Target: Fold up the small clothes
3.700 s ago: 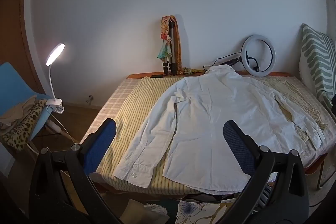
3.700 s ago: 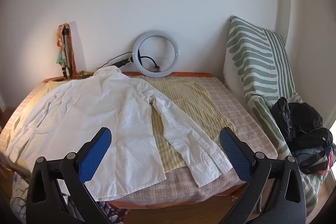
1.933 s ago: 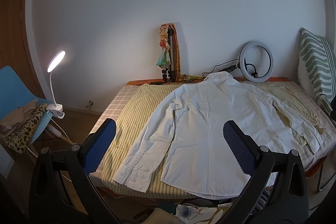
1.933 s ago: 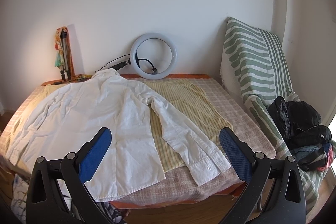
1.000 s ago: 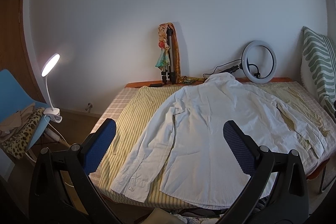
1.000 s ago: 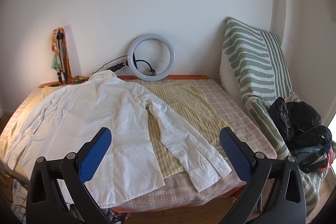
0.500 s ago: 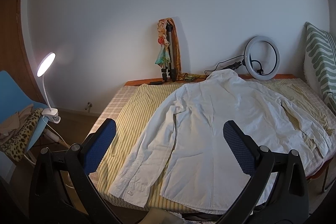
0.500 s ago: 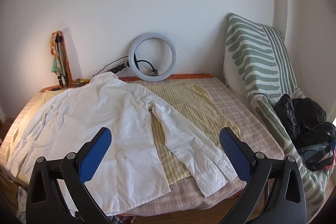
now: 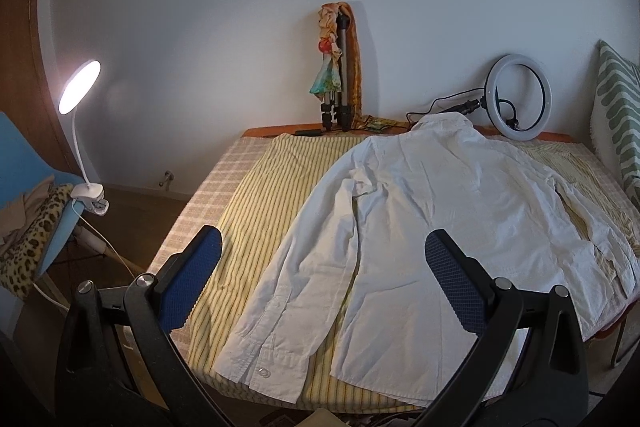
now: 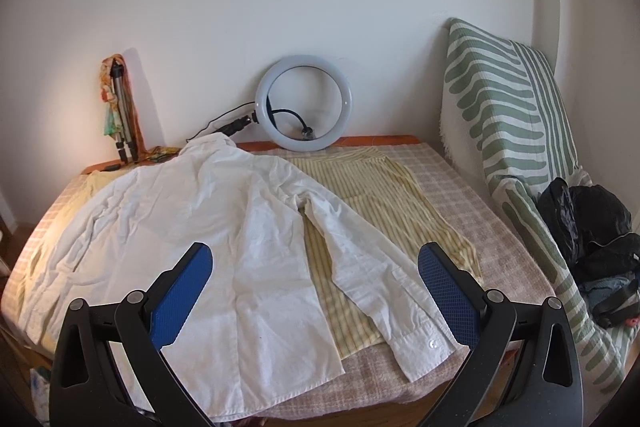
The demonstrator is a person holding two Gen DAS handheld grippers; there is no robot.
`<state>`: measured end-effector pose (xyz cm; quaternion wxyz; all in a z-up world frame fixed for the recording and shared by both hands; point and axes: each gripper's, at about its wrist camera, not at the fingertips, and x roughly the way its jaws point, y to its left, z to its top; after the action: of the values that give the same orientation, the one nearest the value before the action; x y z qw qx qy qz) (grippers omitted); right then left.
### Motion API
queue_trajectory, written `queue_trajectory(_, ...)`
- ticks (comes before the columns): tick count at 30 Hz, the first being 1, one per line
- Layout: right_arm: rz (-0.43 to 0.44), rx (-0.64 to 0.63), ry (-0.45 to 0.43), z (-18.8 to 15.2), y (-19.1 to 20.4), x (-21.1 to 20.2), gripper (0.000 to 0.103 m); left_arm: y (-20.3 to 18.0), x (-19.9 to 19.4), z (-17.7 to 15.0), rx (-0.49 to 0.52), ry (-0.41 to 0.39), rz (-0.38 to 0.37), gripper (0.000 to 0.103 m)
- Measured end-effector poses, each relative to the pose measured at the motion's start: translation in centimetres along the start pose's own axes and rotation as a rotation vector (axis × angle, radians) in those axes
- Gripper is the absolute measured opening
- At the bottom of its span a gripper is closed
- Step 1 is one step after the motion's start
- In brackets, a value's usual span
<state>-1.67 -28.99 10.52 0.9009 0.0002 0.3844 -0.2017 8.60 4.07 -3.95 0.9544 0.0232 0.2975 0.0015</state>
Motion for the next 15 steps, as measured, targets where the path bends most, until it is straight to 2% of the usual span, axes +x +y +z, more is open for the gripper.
queue_trajectory(5,0.033,-0.008,-0.056,0.2,1.3,0.0,0.102,5.1,3.5,-1.2,-0.075,0.088,-0.020,0.097)
queue_trajectory(8,0.087,-0.008,-0.087,0.2,2.1,0.2,0.102,8.2,6.1,-2.5,-0.126,0.159,-0.046,0.094)
queue_trajectory(12,0.156,0.001,-0.057,0.8,3.9,1.3,0.102,11.6,9.6,-4.7,-0.189,0.243,-0.080,0.078)
queue_trajectory(15,0.188,-0.022,-0.021,1.1,5.7,2.5,0.102,13.2,11.8,-6.7,-0.237,0.308,-0.133,0.076)
